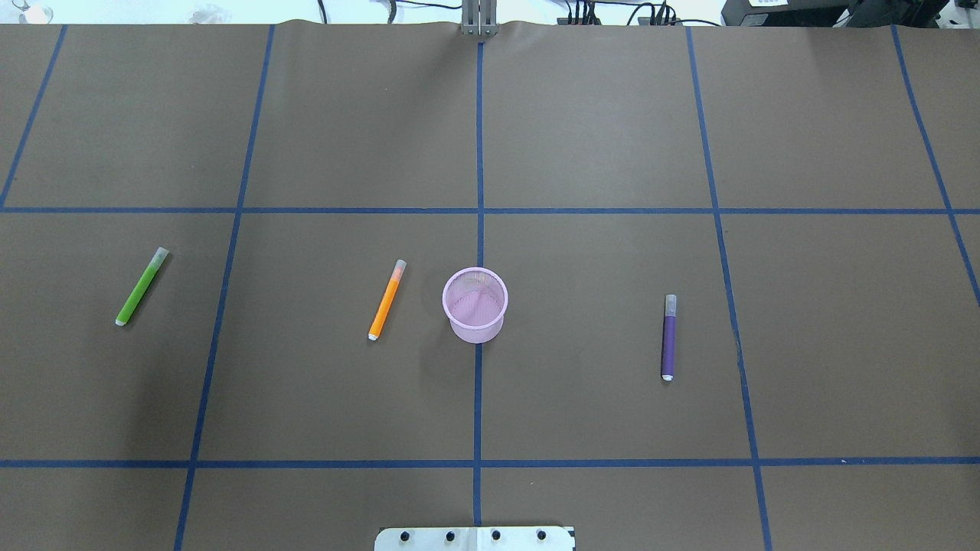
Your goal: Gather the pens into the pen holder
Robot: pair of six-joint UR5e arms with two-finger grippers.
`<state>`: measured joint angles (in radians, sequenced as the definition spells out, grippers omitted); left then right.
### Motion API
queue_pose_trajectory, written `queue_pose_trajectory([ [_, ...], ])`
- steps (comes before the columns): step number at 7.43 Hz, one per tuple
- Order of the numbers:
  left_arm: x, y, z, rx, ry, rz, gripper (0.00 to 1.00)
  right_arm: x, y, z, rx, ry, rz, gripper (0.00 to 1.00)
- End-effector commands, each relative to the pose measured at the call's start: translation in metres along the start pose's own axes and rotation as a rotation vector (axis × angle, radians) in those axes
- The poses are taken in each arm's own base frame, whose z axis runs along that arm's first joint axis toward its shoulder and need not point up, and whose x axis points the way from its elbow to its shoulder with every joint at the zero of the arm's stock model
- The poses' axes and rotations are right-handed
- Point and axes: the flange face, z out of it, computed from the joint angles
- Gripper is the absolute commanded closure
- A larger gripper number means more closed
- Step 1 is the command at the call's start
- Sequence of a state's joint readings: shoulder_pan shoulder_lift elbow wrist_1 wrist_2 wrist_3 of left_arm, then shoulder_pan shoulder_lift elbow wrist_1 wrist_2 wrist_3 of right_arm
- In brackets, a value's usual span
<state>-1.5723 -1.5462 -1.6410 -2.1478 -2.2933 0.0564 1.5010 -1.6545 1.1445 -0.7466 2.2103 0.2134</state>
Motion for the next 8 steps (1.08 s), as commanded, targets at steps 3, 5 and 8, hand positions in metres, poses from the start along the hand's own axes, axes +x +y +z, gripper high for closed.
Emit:
queue_pose_trajectory([
  [3, 0.001, 0.000, -0.001, 0.006, 0.000, 0.004, 0.00, -0.020, -0.007, 0.024, -0.037, 0.028, -0.009, 0.30],
  [5, 0.001, 0.000, -0.001, 0.007, 0.000, 0.005, 0.00, -0.014, 0.000, 0.029, -0.049, 0.033, 0.002, 0.44],
  [8, 0.001, 0.000, -0.002, 0.016, -0.001, 0.013, 0.00, -0.013, 0.003, 0.031, -0.055, 0.031, 0.008, 0.55],
])
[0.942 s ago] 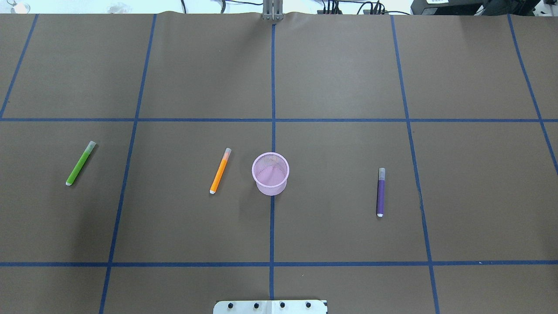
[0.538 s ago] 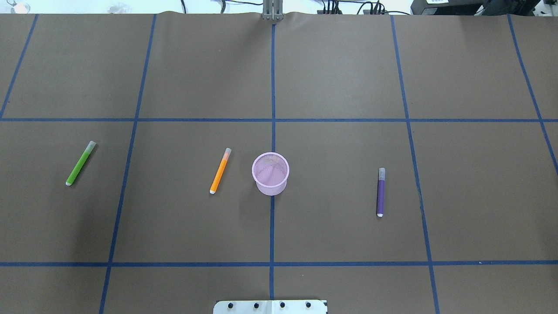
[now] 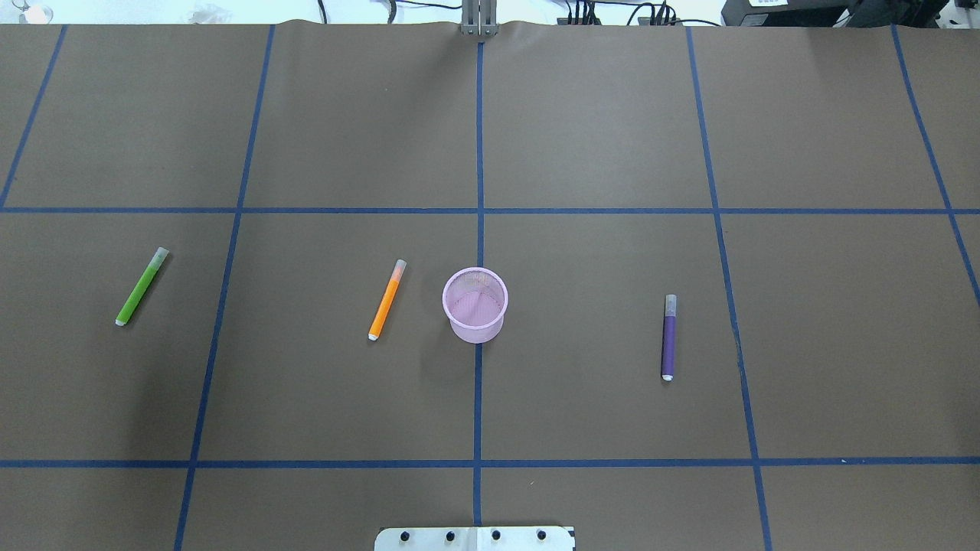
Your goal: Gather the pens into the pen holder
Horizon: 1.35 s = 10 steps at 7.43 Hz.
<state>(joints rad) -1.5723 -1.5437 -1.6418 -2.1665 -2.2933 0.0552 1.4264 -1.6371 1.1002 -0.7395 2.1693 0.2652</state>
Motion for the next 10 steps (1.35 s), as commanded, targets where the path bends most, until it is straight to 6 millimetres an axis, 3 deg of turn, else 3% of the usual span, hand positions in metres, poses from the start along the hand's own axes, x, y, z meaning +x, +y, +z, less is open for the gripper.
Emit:
queue_pose_trajectory([
  [1, 0.000, 0.000, 0.000, 0.004, 0.000, 0.003, 0.00, -0.002, 0.000, 0.002, -0.004, -0.004, -0.003, 0.55],
  [5, 0.001, 0.000, 0.000, 0.003, 0.001, 0.002, 0.00, -0.008, 0.006, 0.010, -0.023, -0.003, -0.021, 0.55],
  [6, 0.000, 0.000, 0.000, 0.004, 0.000, 0.002, 0.00, -0.005, 0.010, 0.011, -0.020, -0.002, -0.022, 0.66],
  [7, 0.001, 0.000, 0.000, 0.003, 0.001, 0.002, 0.00, -0.002, 0.014, 0.014, -0.020, -0.002, -0.021, 0.92],
  [8, 0.000, 0.000, 0.000, 0.004, 0.000, 0.002, 0.00, 0.000, 0.017, 0.015, -0.022, 0.000, -0.018, 1.00],
  [10, 0.000, 0.000, 0.000, 0.004, 0.000, 0.002, 0.00, -0.006, 0.012, 0.010, -0.008, -0.004, -0.026, 1.00],
])
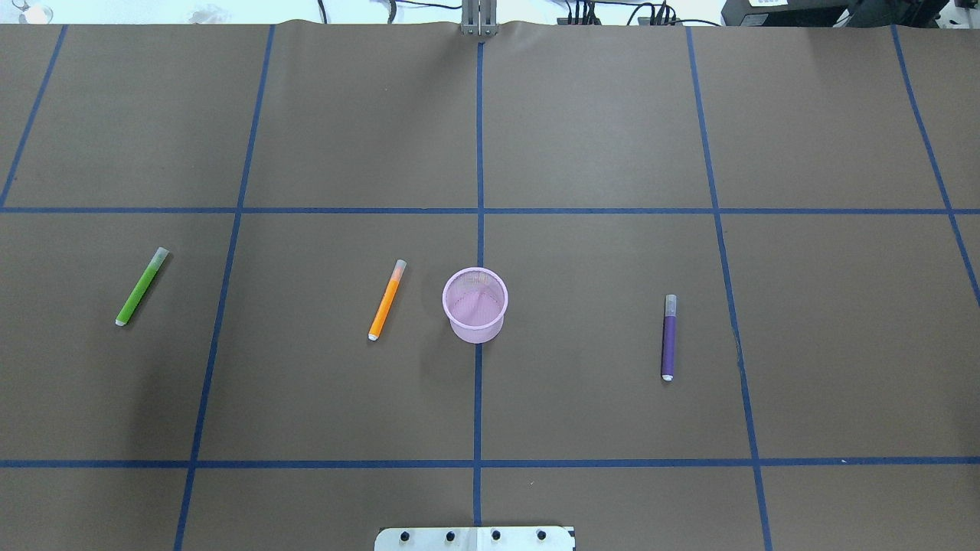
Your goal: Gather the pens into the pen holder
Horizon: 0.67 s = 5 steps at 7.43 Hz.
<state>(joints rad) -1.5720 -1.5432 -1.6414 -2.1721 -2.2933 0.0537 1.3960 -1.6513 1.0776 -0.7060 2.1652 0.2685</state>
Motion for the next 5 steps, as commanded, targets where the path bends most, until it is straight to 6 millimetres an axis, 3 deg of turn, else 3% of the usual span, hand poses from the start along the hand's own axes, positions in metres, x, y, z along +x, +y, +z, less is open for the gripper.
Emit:
queue_pose_trajectory([
  [1, 0.000, 0.000, 0.000, 0.000, 0.000, 0.000, 0.00, -0.020, -0.022, -0.020, 0.056, -0.016, -0.021, 1.00],
  [4, 0.001, 0.000, 0.001, -0.003, 0.004, -0.004, 0.00, -0.082, -0.078, -0.088, 0.216, -0.070, -0.071, 1.00],
  [5, 0.003, -0.001, 0.000, 0.001, 0.028, -0.005, 0.00, -0.116, -0.102, -0.128, 0.300, -0.108, -0.064, 1.00],
])
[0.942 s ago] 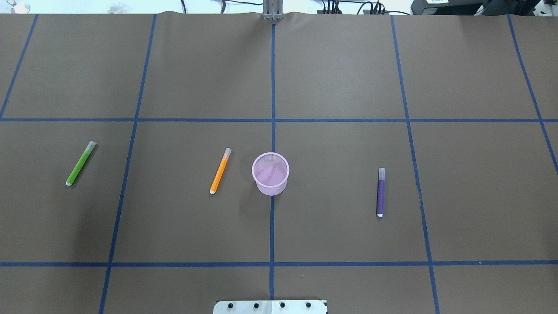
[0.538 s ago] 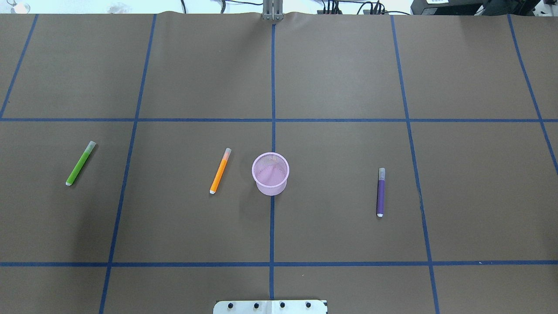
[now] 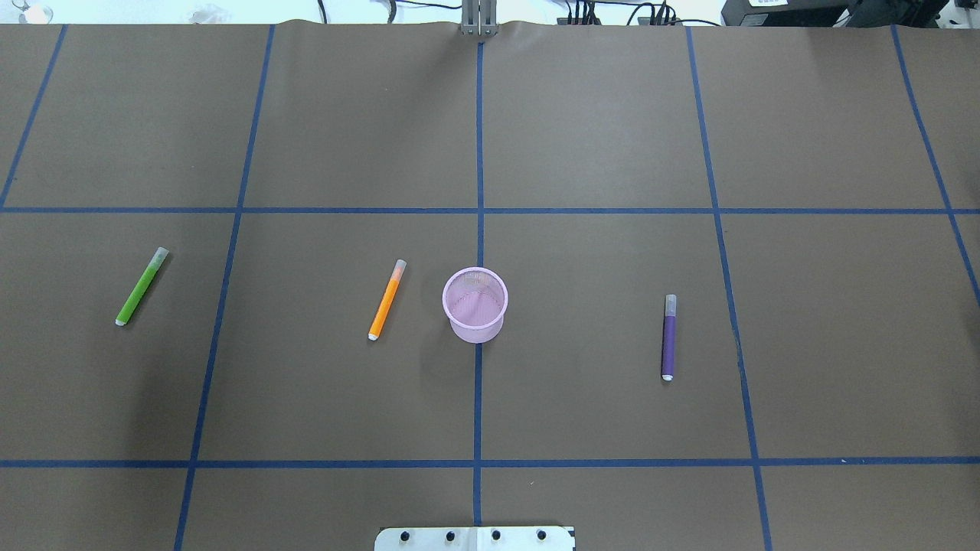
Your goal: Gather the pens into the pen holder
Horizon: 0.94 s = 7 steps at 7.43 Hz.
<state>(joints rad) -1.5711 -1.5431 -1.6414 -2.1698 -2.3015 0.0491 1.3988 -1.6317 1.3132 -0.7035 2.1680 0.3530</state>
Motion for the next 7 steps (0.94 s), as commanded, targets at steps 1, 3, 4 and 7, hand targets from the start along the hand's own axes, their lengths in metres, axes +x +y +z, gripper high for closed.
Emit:
queue_pose_trajectory([
  [1, 0.006, -0.003, -0.001, 0.007, 0.050, -0.016, 0.00, -0.083, -0.084, -0.068, 0.188, -0.087, -0.039, 1.00],
  [3, 0.014, -0.006, 0.001, 0.056, 0.058, 0.021, 0.00, -0.171, -0.108, -0.096, 0.255, -0.181, -0.161, 1.00],
  [4, 0.027, -0.009, 0.013, 0.044, 0.080, 0.035, 0.00, -0.226, -0.125, -0.119, 0.297, -0.259, -0.141, 1.00],
  [7, 0.035, -0.018, 0.018, 0.043, 0.092, 0.052, 0.00, -0.399, -0.120, -0.136, 0.491, -0.360, -0.088, 1.00],
])
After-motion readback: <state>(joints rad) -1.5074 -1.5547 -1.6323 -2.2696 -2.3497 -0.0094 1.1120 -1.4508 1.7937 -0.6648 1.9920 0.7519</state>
